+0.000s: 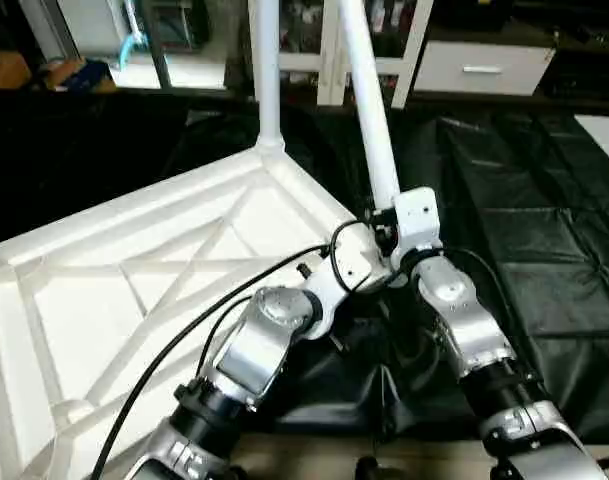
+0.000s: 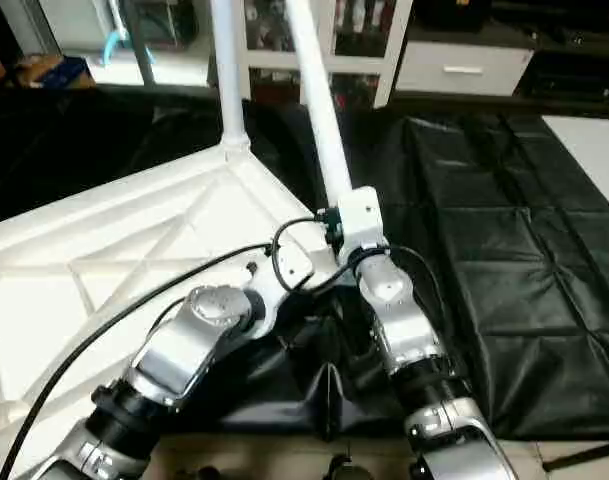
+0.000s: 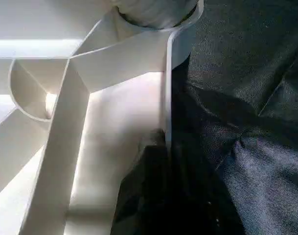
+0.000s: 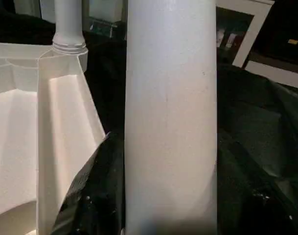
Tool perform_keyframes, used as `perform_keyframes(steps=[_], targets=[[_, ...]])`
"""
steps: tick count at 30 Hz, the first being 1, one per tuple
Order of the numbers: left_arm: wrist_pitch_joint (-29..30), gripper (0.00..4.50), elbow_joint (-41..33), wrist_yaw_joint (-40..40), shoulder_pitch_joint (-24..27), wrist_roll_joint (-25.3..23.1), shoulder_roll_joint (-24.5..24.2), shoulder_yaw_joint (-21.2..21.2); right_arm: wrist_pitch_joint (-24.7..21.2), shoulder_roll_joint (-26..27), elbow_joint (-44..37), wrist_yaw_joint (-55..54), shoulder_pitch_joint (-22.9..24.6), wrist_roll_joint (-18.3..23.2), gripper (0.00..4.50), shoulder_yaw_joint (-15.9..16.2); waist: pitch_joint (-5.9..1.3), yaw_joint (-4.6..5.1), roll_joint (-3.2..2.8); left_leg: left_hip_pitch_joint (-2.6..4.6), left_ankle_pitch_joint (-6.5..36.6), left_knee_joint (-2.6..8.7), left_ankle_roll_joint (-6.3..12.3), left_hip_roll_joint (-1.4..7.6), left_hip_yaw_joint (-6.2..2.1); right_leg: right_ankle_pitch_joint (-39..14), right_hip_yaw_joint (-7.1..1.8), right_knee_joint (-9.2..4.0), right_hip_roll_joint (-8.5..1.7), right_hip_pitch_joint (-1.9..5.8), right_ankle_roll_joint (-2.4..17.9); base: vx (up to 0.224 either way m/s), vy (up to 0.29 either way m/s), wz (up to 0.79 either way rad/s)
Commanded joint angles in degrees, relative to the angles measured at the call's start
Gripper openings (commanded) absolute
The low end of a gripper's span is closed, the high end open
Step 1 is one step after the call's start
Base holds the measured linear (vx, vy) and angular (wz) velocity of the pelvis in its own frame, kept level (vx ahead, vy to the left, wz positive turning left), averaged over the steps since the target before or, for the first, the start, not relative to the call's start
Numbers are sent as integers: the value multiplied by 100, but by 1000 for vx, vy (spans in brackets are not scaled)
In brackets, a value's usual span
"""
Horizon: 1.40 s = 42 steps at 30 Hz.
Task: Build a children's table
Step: Insert table leg to table base
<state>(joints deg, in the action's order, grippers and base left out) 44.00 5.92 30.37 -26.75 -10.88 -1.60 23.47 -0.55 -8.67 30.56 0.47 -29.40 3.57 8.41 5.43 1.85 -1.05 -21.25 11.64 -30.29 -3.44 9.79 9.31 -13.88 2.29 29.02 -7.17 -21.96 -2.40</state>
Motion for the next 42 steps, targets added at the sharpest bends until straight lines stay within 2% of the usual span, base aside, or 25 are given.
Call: perform_keyframes(steps=[1, 2, 5, 6, 7, 8, 9, 10, 12, 13, 15, 17, 20, 23, 24, 26, 27, 28, 29, 30, 36, 38, 39, 41, 42], targets=[[-344, 0, -201, -259, -203, -96, -146, -321, -349, -139, 1063, -279, 512, -70, 184, -404, -210, 7, -12, 58, 3072, 471, -238, 218, -78, -1687, -49, -300, -58, -4, 683, 0, 0, 0], [-489, 0, -182, -250, -208, -93, -225, -328, -203, -136, 988, -258, 531, -44, 184, -441, -236, -11, 17, 34, 2715, 455, -176, 220, -35, -1474, -62, -274, -59, 21, 730, 0, 0, 0], [-1269, 0, -100, -26, -212, -53, -545, -263, 448, -56, 626, 79, 601, 318, 184, -717, -303, -88, 26, 13, 2073, 415, 12, 228, 13, -1149, -81, -242, -75, 46, 801, 0, 0, 0], [-1764, 0, -89, 293, -184, -10, -806, -153, 772, -40, 230, 487, 663, 629, 184, -834, -370, -116, 18, 23, 1624, 370, 193, 260, 54, -720, -80, -190, -42, 47, 911, 0, 0, 0], [-1840, 0, -91, 346, -176, -2, -847, -135, 813, -37, 165, 557, 673, 684, 184, -849, -355, -127, 14, 29, 1633, 381, 252, 265, 76, -763, -75, -203, -30, 27, 948, 11, -51, 7], [-2218, 0, -103, 611, -128, 30, -1048, -25, 896, -41, -175, 868, 731, 957, 184, -927, -333, -131, 14, 39, 1979, 396, 275, 272, 104, -1284, -74, -251, -26, -34, 951, 11, -51, 7], [-2415, 0, -109, 747, -99, 45, -1151, 36, 913, -46, -349, 1016, 764, 1094, 184, -966, -354, -148, 41, 34, 2196, 364, 258, 257, 110, -1761, -99, -273, -36, -60, 822, 25, -63, 7], [-2584, 0, -115, 868, -70, 62, -1236, 87, 912, -51, -500, 1149, 795, 1214, 184, -997, -384, -155, 40, 27, 2099, 358, 246, 267, 111, -1737, -115, -250, -44, -62, 807, 43, -65, 5], [-2955, 0, -64, 1037, -18, 36, -1447, 211, 880, -81, -917, 1449, 883, 1527, 184, -1090, -459, -214, -11, -10, 1130, 278, 341, 286, 173, -592, -106, -93, -12, -27, 995, 48, -65, 4], [-3001, 0, -54, 1055, -13, 30, -1475, 228, 874, -84, -971, 1486, 895, 1569, 184, -1104, -474, -224, -12, -16, 936, 249, 411, 278, 197, -317, -95, -63, 7, -25, 1064, 53, -55, 3], [-3492, 0, 79, 1287, 51, 79, -1737, 333, 489, -203, -1729, 1985, 1084, 2253, 184, -1280, -522, -278, -20, -55, 523, 167, 639, 249, 253, 546, -102, 61, 53, 17, 1266, 57, -46, 2], [-3857, 0, 191, 1468, 106, 195, -1919, 327, -142, -452, -2491, 2551, 1331, 3069, 184, -1407, -554, -355, -44, -73, 70, 114, 774, 249, 244, 1265, -112, 172, 58, 66, 1395, 70, -20, -7], [-4044, 0, 271, 1567, 131, 269, -2005, 247, -885, -785, -3096, 3000, 1524, 3916, 184, -1537, -578, -411, -57, -40, -141, 44, 921, 234, 256, 1763, -127, 254, 93, 85, 1548, 21, -1, -2], [-4246, 0, 368, 1555, 125, 311, -2020, 149, -1504, -1056, -3423, 3288, 1631, 4641, 184, -1711, -574, -405, -39, -45, -130, 25, 1007, 248, 257, 1495, -114, 253, 72, 88, 1625, 0, 0, 0], [-4433, 0, 470, 1500, 105, 327, -2038, 56, -2032, -1289, -3603, 3468, 1693, 5275, 184, -1913, -553, -403, -25, -39, 31, 30, 1002, 248, 266, 1178, -119, 220, 68, 83, 1627, 0, 0, 0], [-4463, 0, 506, 1540, 102, 390, -2054, 9, -2228, -1401, -3670, 3575, 1728, 5508, 184, -2002, -522, -411, 4, -30, 402, 50, 894, 267, 276, 500, -127, 170, 51, 68, 1575, 0, 0, 0], [-4477, 29, 528, 1577, 104, 446, -2068, -25, -2377, -1483, -3721, 3654, 1756, 5685, 184, -2068, -503, -425, -16, -26, 595, 64, 771, 278, 269, 65, -130, 146, 44, 41, 1504, 0, 0, 0], [-4461, 29, 519, 1606, 120, 491, -2088, -58, -2548, -1545, -3769, 3703, 1779, 5918, 184, -2132, -489, -418, 5, -26, 702, 72, 712, 279, 269, -130, -133, 132, 45, 37, 1464, -52, -1, -1], [-4410, 47, 493, 1703, 176, 645, -2138, -132, -2985, -1687, -3897, 3789, 1832, 6509, 184, -2280, -479, -423, 22, -16, 876, 81, 610, 274, 266, -472, -139, 104, 41, 29, 1378, -52, -1, -1], [-4417, 64, 503, 1765, 196, 715, -2155, -164, -3221, -1758, -3961, 3808, 1858, 6798, 184, -2360, -476, -422, 17, -32, 922, 90, 554, 270, 249, -664, -141, 102, 35, 34, 1309, 0, 0, 0], [-4454, 100, 361, 1942, 318, 1243, -2121, -578, -4299, -2130, -4294, 4062, 1931, 8916, 184, -2612, -495, -445, 49, -20, 895, 70, 484, 260, 247, -843, -165, 84, 69, -23, 1149, 0, 0, 0], [-4425, 113, 327, 1970, 330, 1386, -2105, -688, -4424, -2183, -4336, 4129, 1965, 9204, 184, -2604, -492, -457, 45, -24, 883, 68, 481, 258, 246, -879, -163, 82, 73, -37, 1122, 0, 0, 0], [-4486, 131, 328, 1980, 335, 1595, -2089, -878, -4605, -2217, -4339, 4128, 1999, 9712, 184, -2641, -498, -467, 44, -25, 865, 63, 476, 255, 244, -867, -161, 88, 74, -43, 1117, 0, 0, 0], [-4486, 142, 328, 1980, 335, 1595, -2089, -878, -4605, -2217, -4339, 4128, 1999, 9712, 184, -2641, -505, -479, 51, -32, 883, 60, 453, 252, 247, -853, -160, 82, 83, -55, 1093, 0, 0, 0], [-4411, 148, 329, 2011, 330, 1828, -2070, -1055, -4728, -2213, -4320, 4034, 2000, 10154, 184, -2712, -503, -491, 74, -29, 899, 58, 437, 247, 253, -853, -163, 76, 81, -62, 1070, 0, 0, 0]])
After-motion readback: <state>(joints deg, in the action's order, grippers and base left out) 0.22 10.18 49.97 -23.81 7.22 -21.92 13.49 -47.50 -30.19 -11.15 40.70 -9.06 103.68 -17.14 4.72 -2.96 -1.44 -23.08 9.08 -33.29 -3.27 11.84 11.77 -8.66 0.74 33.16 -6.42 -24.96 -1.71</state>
